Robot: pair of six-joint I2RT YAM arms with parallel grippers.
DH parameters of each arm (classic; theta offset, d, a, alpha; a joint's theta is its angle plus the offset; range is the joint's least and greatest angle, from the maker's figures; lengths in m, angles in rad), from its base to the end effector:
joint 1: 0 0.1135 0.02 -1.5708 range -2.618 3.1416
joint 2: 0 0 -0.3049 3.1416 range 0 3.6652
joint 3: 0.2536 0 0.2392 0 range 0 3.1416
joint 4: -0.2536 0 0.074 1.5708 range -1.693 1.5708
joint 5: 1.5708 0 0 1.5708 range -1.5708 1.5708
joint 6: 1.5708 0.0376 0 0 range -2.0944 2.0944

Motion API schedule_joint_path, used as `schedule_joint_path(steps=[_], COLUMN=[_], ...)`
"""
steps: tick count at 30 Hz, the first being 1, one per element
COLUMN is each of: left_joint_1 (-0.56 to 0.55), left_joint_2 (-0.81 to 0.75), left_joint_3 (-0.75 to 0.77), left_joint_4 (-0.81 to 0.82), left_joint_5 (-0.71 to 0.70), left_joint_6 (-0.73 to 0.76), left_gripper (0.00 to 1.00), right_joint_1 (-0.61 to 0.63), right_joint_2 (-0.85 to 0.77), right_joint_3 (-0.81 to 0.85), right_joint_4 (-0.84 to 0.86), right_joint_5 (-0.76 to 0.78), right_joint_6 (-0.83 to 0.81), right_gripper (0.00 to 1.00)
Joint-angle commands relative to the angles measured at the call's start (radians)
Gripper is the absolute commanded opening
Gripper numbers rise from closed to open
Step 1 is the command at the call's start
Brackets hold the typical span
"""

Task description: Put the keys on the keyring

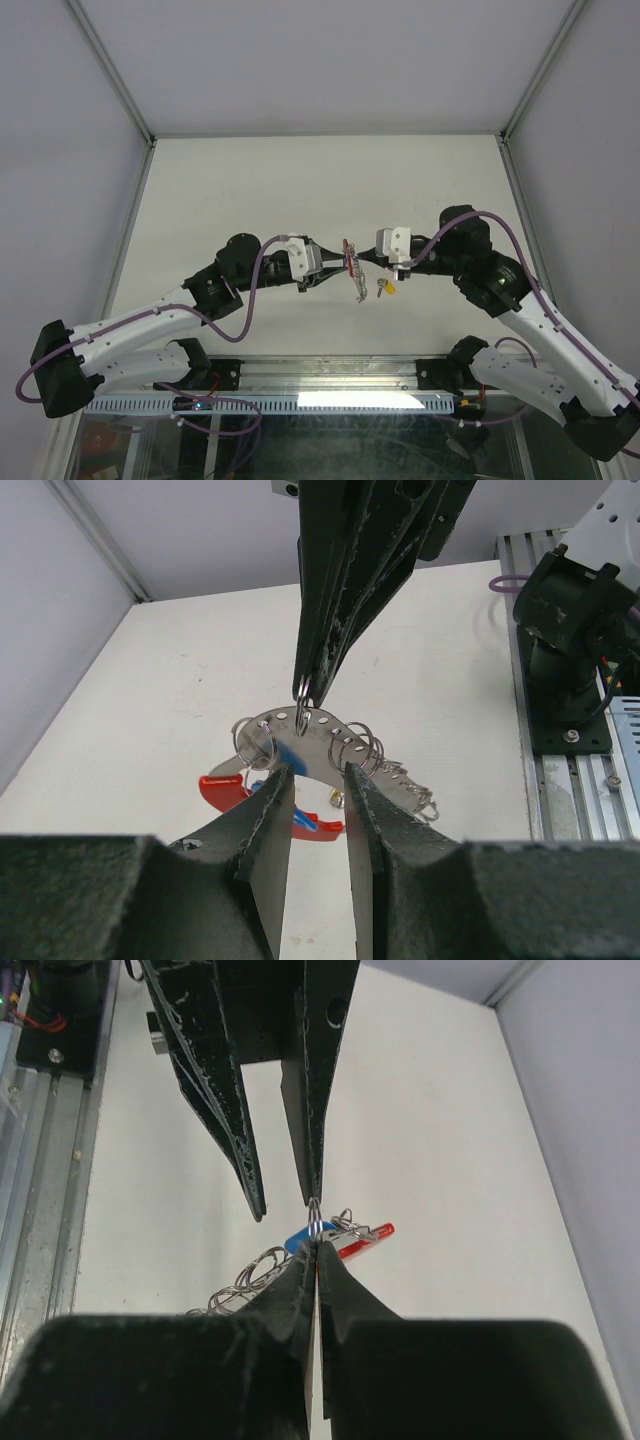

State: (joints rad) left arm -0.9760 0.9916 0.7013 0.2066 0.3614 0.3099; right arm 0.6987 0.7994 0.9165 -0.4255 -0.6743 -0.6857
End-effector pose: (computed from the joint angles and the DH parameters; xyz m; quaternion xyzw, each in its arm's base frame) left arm 0.1016 -0.1739 0.3508 0.5315 0.5066 -0.3427 0.5860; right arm 0.0836 0.1009 0.3874 -0.6365 0.4619 0.2707 0.5551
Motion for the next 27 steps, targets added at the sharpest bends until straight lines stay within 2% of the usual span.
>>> schedule_joint_path(steps=[1, 5, 12, 24, 27], left_joint_1=[-0.009, -0.009, -0.015, -0.030, -0.033], left_joint_2=[0.009, 0.025, 0.058, 0.071, 0.077], left_joint_3=[0.051, 0.055, 0.063, 0.071, 0.074], left_joint_4=[0.000, 0.020, 0.029, -0.031, -0.030], left_joint_5=[-0.033, -0.029, -0.022, -0.025, -0.027], left_joint_6=[0.034, 0.023, 0.019, 0.055, 0.056], left_gripper=[0.26, 0.27, 0.28, 0.25, 0.20], right_joint_1=[0.029, 0.085, 0.207, 0.277, 0.294], right_joint_2=[0.046, 0.086, 0.141, 0.219, 0.232], right_joint_3=[0.124, 0.177, 0.219, 0.316, 0.332], right_joint_4=[-0.197, -0.278, -0.315, -0.393, -0.405], right_joint_5=[0.145, 0.253, 0.403, 0.500, 0.513], right_joint_6=[-0.072, -0.077, -0.071, -0.038, -0.032], right_gripper=[0.00, 0.00, 0.00, 0.00, 0.00])
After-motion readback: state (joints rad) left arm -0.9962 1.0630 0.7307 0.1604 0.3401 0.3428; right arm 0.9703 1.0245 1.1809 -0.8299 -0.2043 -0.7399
